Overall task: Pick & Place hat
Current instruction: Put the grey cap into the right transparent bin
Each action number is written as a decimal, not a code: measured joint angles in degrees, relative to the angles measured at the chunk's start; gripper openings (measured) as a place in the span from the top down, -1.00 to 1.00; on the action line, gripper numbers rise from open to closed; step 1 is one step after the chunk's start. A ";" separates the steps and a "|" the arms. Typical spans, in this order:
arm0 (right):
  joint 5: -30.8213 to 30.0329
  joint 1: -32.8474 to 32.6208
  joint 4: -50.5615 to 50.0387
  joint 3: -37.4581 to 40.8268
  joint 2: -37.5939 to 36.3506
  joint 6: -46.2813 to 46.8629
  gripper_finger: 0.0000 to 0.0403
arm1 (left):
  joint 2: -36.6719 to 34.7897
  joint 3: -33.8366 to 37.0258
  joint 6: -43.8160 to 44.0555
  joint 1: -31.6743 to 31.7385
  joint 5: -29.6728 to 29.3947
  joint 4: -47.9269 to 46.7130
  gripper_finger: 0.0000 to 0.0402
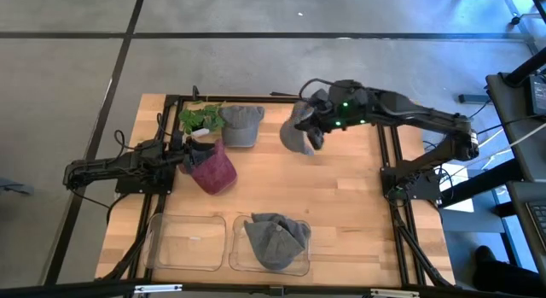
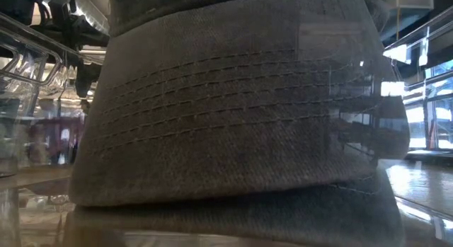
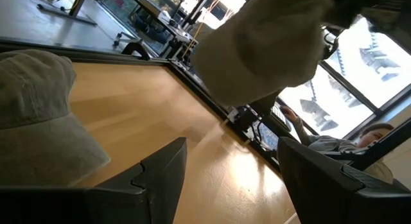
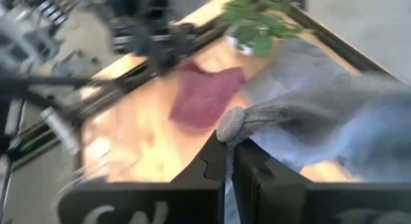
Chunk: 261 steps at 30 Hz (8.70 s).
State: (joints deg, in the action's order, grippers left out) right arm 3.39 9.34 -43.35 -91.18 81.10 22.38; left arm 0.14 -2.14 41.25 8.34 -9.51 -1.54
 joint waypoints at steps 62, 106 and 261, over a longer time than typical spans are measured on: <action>-16.00 -48.07 -28.78 -43.29 39.28 -42.75 0.95 | 0.00 0.01 -2.59 0.02 0.08 -0.90 -0.17; -19.04 -35.59 -29.35 -42.48 45.66 -28.50 0.00 | 0.00 -0.01 -3.45 0.02 1.72 -1.16 -0.17; 1.28 -0.24 44.06 46.91 -26.38 45.35 -0.03 | 53.59 -48.40 -114.86 -17.16 -10.32 1.72 0.96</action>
State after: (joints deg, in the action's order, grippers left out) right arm 4.67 9.10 0.71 -44.27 54.71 67.73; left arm 53.74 -50.54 -73.60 -8.82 -19.83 0.18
